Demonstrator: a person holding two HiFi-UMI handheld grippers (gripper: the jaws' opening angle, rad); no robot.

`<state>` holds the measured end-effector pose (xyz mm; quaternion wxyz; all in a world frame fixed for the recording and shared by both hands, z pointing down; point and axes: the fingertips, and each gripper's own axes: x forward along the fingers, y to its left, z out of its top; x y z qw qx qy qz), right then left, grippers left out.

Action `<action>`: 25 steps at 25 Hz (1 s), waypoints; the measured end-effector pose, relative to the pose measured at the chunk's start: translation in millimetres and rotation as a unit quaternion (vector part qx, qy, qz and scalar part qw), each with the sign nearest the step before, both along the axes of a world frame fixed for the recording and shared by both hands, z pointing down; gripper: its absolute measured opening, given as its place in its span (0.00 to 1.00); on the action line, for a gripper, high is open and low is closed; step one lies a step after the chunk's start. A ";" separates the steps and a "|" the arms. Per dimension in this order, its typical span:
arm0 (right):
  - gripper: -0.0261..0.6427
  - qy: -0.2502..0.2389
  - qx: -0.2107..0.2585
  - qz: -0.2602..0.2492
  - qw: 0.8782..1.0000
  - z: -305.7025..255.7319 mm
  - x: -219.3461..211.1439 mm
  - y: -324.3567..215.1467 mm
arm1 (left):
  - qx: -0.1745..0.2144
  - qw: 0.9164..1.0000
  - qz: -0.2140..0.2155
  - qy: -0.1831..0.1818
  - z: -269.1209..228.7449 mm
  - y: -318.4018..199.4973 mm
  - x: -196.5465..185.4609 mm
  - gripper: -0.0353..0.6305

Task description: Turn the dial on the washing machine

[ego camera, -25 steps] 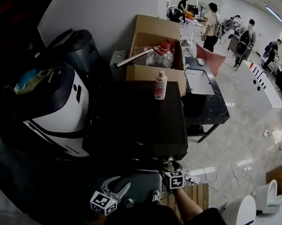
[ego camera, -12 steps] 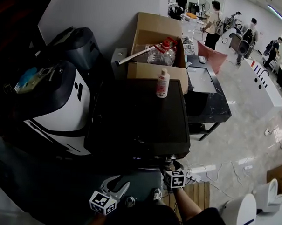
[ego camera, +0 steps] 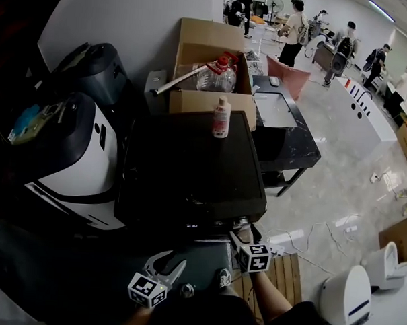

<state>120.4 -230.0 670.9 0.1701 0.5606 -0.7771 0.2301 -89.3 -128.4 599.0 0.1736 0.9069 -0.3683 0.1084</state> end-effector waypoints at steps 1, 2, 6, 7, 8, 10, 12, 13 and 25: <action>0.54 -0.002 0.007 0.003 1.000 -5.6 -1.1 0.9 | 0.001 1.000 0.005 0.001 0.1 -0.5 0.7 0.28; 0.53 -0.003 0.013 0.004 1.000 -10.7 -2.6 1.8 | 0.001 1.000 0.010 0.001 0.1 -1.2 1.1 0.28; 0.53 -0.003 0.030 0.005 1.000 -24.4 -9.5 6.8 | 0.002 1.000 0.028 0.004 0.1 -2.6 3.0 0.28; 0.53 0.000 0.032 0.003 0.999 -26.1 -11.5 7.8 | 0.003 0.999 0.032 0.004 0.1 -3.0 3.2 0.28; 0.53 0.004 0.034 -0.001 0.999 -27.0 -13.7 8.4 | 0.003 0.999 0.035 0.004 0.2 -3.5 3.2 0.28; 0.53 0.018 0.035 -0.012 0.999 -25.8 -18.0 8.1 | 0.003 0.999 0.040 0.005 0.4 -4.5 3.2 0.28; 0.53 0.033 0.030 -0.024 0.999 -21.8 -21.3 5.3 | 0.003 0.999 0.042 0.007 -0.2 -5.6 3.2 0.28; 0.53 0.038 0.027 -0.027 0.999 -19.4 -22.3 3.5 | 0.003 0.999 0.042 0.008 -0.4 -6.0 3.2 0.28; 0.53 0.094 -0.009 -0.061 0.994 6.6 -14.8 -4.9 | 0.005 0.999 0.037 0.004 -2.1 -10.2 11.3 0.28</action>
